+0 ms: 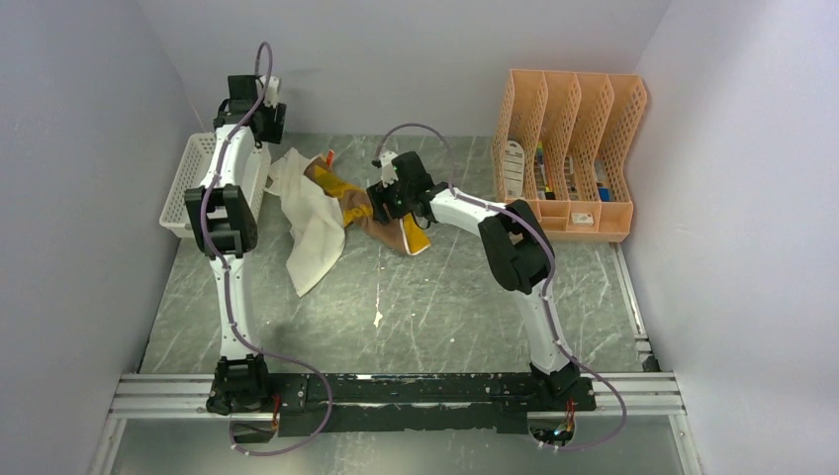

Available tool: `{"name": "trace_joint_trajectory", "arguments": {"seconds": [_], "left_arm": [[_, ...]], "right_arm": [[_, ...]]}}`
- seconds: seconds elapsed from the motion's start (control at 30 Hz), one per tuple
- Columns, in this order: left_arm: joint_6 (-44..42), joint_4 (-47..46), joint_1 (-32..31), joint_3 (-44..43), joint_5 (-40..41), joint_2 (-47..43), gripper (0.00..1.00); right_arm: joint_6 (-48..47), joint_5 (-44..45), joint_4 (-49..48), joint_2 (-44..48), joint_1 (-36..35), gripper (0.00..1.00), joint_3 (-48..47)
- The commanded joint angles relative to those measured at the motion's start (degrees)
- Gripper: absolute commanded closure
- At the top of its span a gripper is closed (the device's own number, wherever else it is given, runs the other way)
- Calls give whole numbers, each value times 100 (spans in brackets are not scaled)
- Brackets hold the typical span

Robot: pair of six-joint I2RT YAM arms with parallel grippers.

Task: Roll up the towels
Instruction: Move the bin to the corner of the board, then pick up the towel at the center of the board.

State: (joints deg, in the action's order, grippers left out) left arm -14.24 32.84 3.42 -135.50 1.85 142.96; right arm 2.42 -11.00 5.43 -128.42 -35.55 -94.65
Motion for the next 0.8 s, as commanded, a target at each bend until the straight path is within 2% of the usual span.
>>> {"name": "trace_joint_trajectory", "arguments": {"seconds": [0.0, 0.03, 0.07, 0.13, 0.17, 0.27, 0.33, 0.47, 0.57, 0.63, 0.77], "left_arm": [[-287, -800, -17, -512, -447, -464, 5], [-213, -800, -17, -550, -502, -617, 0], [-132, -774, -17, -533, -586, -839, 0], [150, -733, -64, -238, -797, -1403, 1], [343, -734, -99, 98, -942, -1794, 0], [1134, -823, -415, 1581, -1069, -2999, 0], [1547, -674, -816, 2570, -807, -3563, 0], [2168, -914, -1822, 4511, -92, -4096, 0], [2841, -1596, -2053, 5697, 70, -4109, 2], [3151, -1812, -2147, 6097, 357, -3834, 3], [3382, -1776, -2339, 6062, 831, -3282, 3]], "right_arm": [[22, 97, 342, -223, -40, 38, -67], [30, 106, 338, -225, -40, 42, -16], [31, 87, 317, -220, -40, 51, 40], [39, 57, 318, -183, -40, 97, 112], [47, 92, 357, -138, -41, 100, 100], [38, 331, 417, 359, -39, 100, 131], [58, 516, 195, 1012, 10, 100, 384], [45, 605, 158, 2392, 82, 100, 571], [124, 678, 495, 3209, 76, 100, 798], [378, 737, 522, 3975, 70, 100, 1293], [715, 1092, 988, 5599, 73, 100, 2276]]}}
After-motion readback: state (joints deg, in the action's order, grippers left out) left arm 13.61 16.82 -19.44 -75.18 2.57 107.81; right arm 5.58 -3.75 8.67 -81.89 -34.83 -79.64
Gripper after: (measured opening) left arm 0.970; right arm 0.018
